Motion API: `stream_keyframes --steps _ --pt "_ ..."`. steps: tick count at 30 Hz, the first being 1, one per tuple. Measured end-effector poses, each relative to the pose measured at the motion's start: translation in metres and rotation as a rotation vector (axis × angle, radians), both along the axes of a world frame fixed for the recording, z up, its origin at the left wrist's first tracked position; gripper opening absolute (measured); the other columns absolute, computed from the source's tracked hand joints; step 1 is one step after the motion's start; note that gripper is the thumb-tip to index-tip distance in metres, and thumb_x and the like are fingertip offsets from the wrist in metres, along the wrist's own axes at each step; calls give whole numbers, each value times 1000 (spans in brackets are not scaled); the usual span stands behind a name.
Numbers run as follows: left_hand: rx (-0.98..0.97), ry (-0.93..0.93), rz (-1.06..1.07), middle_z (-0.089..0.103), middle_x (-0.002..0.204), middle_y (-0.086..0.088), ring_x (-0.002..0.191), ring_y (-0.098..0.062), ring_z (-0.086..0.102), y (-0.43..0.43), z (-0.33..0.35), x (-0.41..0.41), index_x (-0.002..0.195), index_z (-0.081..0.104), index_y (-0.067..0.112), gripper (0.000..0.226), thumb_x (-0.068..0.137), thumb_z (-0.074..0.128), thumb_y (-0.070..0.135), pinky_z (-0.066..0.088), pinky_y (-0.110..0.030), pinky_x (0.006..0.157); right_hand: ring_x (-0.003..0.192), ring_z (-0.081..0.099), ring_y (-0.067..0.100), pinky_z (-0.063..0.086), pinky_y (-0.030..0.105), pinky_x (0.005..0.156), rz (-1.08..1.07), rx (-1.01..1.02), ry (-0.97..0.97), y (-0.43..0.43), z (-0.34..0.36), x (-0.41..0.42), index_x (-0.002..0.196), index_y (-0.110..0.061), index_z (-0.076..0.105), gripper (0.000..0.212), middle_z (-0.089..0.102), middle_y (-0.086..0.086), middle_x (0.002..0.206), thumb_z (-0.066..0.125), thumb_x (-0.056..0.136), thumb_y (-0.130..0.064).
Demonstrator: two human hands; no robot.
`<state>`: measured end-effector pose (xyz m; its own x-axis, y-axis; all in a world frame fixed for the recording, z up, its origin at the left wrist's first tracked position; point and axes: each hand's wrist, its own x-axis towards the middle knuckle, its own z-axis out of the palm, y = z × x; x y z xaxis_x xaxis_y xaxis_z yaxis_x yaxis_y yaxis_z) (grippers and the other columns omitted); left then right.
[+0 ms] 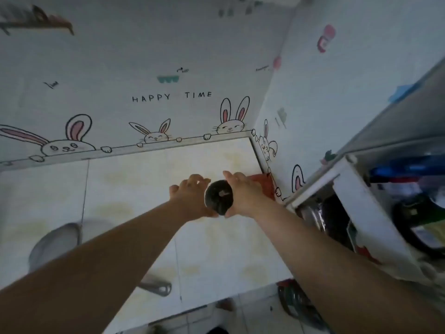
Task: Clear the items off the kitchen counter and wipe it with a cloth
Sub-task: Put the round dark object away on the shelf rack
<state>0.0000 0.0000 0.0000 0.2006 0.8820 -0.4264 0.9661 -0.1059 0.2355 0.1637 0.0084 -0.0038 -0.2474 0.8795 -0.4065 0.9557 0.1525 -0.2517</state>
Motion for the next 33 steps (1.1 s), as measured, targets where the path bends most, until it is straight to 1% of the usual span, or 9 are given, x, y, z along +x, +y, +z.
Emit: stream_keyframes --steps 2,5,8,12,15,20,26,29,33 --pt "-53 8 26 25 151 2 136 -22 32 7 -10 7 146 21 30 101 65 71 62 29 -45 107 135 32 31 28 49 107 22 -1 -44 6 -13 0 147 -30 7 117 25 7 150 84 60 -42" --pt "-80 -7 54 46 136 6 123 -21 46 14 -35 15 139 29 31 97 60 74 62 37 -44 99 137 29 30 24 51 108 62 2 -79 9 -33 0 148 -31 3 120 21 6 152 83 59 -45" --pt "-90 -22 81 60 111 9 105 -19 57 19 -47 21 128 36 30 90 54 75 64 39 -39 87 131 37 28 29 47 103 107 39 -46 13 -41 1 147 -26 11 114 34 5 145 82 59 -46" --pt "-42 -28 65 61 95 13 94 -16 59 20 -36 20 109 43 31 72 52 77 60 35 -35 80 118 50 27 33 42 97 104 106 -1 11 -33 0 139 -22 27 103 48 4 131 82 55 -46" --pt "-3 -84 76 61 103 13 100 -16 58 20 -12 16 114 43 32 75 53 79 56 36 -35 83 119 49 26 33 41 96 63 159 30 7 -12 1 139 -22 27 104 48 4 132 83 55 -44" --pt "64 -229 27 60 117 8 110 -18 56 11 56 19 127 43 26 81 59 82 46 38 -38 97 123 46 26 31 44 101 -10 222 48 -4 46 9 141 -22 25 106 45 3 136 85 56 -42" --pt "211 -414 -131 63 107 4 101 -21 59 -12 140 46 116 53 21 72 54 87 38 47 -38 89 116 48 29 37 40 97 -145 383 69 -41 128 31 140 -18 29 103 47 8 129 86 54 -32" --pt "325 -517 -230 64 109 3 102 -19 59 -27 168 65 120 54 20 71 58 86 30 46 -32 88 115 48 27 42 41 99 -225 473 74 -66 164 50 138 -19 31 100 43 7 130 86 56 -34" --pt "427 -625 -364 62 115 0 105 -20 57 -38 193 100 129 49 17 76 62 85 29 42 -27 89 123 42 28 39 43 106 -330 573 40 -94 203 81 139 -19 29 98 29 7 141 86 60 -30"
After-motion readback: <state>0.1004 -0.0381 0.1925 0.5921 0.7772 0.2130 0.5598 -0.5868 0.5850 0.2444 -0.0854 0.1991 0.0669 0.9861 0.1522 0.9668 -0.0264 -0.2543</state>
